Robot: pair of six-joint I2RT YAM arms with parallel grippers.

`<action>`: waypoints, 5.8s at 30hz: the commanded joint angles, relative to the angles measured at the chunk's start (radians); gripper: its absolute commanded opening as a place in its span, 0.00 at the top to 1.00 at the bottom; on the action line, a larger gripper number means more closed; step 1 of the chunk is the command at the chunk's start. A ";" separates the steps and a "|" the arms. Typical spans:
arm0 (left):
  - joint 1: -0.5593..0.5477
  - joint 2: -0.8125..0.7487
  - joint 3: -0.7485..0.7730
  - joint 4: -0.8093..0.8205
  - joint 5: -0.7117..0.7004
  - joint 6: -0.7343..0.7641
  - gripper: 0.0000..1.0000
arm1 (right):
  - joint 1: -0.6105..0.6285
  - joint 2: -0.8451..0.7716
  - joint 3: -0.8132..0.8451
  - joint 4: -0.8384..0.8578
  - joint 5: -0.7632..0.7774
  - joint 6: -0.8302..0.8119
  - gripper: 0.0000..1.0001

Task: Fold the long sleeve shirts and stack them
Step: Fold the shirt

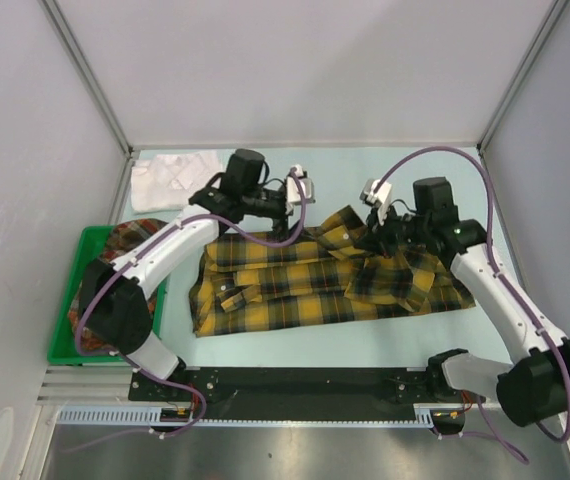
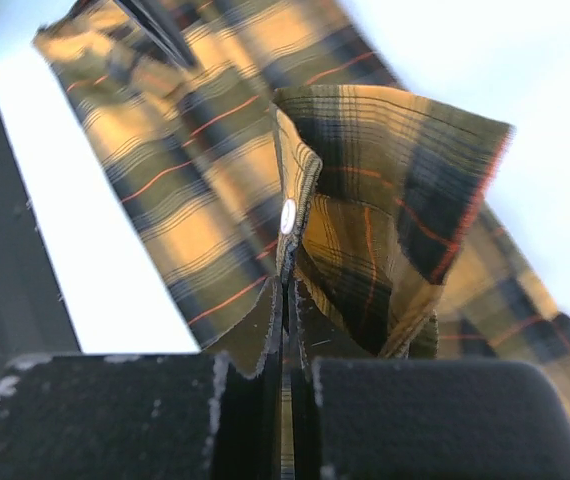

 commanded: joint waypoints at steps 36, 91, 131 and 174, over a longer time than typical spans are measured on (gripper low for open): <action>-0.405 -0.314 -0.283 -0.088 -0.072 -0.063 1.00 | 0.030 -0.557 -0.012 -0.263 0.456 -0.011 0.32; 0.312 -0.079 -0.436 -0.031 -0.054 -0.423 0.87 | -0.412 0.567 0.255 -0.476 0.019 -0.092 0.28; 0.303 0.254 -0.292 0.084 0.041 -0.543 0.69 | -0.378 0.692 0.270 -0.418 0.180 -0.050 0.33; 0.454 -0.157 -0.412 -0.117 -0.149 -0.221 0.23 | -0.811 0.313 0.103 -0.475 0.283 0.130 0.37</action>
